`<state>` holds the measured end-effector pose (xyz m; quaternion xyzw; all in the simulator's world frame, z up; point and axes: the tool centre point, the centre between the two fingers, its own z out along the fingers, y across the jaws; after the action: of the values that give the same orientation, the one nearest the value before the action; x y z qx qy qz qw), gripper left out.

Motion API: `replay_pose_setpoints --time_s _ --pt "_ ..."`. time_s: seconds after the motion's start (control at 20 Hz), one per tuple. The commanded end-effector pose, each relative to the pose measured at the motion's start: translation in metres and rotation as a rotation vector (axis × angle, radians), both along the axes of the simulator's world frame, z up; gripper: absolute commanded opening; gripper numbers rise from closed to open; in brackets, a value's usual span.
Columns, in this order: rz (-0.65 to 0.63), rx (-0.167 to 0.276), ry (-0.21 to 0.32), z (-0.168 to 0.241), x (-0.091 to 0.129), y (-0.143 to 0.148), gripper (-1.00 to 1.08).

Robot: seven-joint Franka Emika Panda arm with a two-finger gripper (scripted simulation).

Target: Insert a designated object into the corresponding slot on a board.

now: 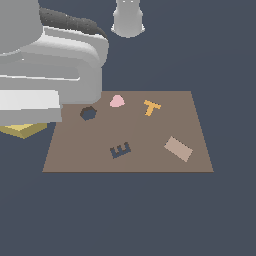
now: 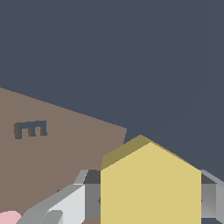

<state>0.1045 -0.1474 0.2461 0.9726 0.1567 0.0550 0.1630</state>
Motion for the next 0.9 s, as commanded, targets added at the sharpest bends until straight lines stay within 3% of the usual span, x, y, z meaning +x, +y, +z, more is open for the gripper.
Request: replay_pose_setpoints --time_s 0.0,0.45,0.85 --pt "0.101 -0.072 -0.014 0.045 0.0 0.001 -1.0" --pt "0.442 -0.306 -0.033 0.203 -0.025 -0.002 -1.0" --pt "0.695 -0.444 -0.009 0.296 -0.068 -0.028 -1.0"
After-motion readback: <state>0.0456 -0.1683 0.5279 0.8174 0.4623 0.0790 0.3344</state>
